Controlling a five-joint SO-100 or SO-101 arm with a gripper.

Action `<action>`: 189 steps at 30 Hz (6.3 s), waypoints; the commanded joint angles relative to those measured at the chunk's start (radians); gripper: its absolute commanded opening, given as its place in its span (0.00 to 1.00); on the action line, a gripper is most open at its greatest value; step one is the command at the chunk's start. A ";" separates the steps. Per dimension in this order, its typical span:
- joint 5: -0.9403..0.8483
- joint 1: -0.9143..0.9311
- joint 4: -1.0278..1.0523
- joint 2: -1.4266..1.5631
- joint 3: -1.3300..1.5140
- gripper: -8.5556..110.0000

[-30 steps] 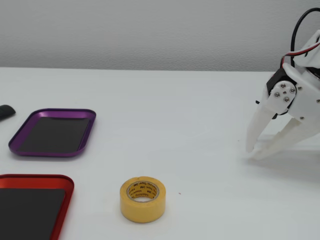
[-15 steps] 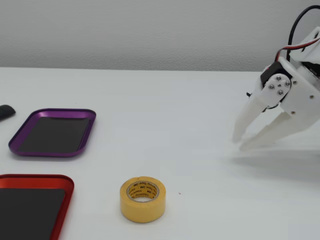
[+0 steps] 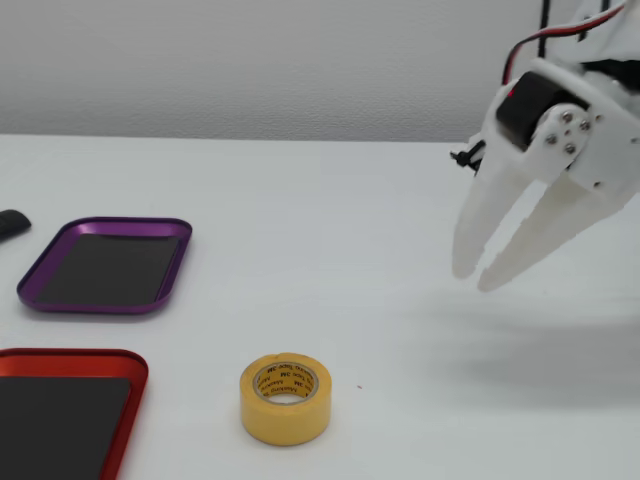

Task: Grasp a tape and put it in the right purple dish.

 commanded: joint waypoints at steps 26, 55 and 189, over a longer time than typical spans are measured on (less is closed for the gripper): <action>-0.011 -0.021 -0.029 -0.730 -0.607 0.21; 0.002 -0.127 -0.035 -0.994 -0.770 0.21; 0.018 0.241 0.569 -0.436 -1.085 0.20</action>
